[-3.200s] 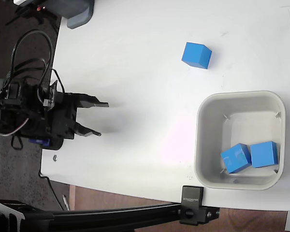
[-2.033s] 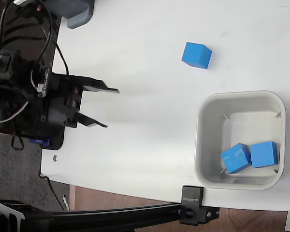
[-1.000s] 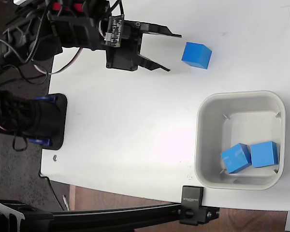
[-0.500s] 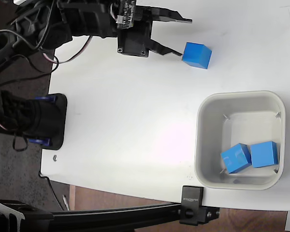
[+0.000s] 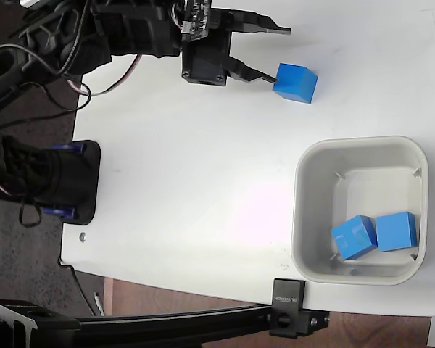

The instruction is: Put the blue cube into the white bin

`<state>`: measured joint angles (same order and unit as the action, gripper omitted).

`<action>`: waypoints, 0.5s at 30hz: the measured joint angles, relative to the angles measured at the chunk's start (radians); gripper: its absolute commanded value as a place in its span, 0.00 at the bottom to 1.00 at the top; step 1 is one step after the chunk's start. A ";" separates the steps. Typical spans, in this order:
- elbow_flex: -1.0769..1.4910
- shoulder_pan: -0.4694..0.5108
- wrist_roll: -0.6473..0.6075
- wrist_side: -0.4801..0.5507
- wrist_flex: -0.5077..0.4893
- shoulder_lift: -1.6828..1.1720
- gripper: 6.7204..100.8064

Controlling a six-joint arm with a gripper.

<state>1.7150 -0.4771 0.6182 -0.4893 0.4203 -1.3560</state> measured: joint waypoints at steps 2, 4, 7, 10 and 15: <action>0.005 0.005 -0.002 0.011 -0.009 0.000 0.99; 0.012 0.009 -0.003 0.020 -0.017 0.000 0.99; 0.028 0.011 -0.005 0.020 -0.021 0.000 0.99; 0.044 0.012 -0.005 0.020 -0.026 0.000 0.99; 0.092 0.015 -0.012 0.018 -0.051 0.000 0.99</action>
<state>1.8070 -0.4617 0.6059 -0.4709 0.3697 -1.3560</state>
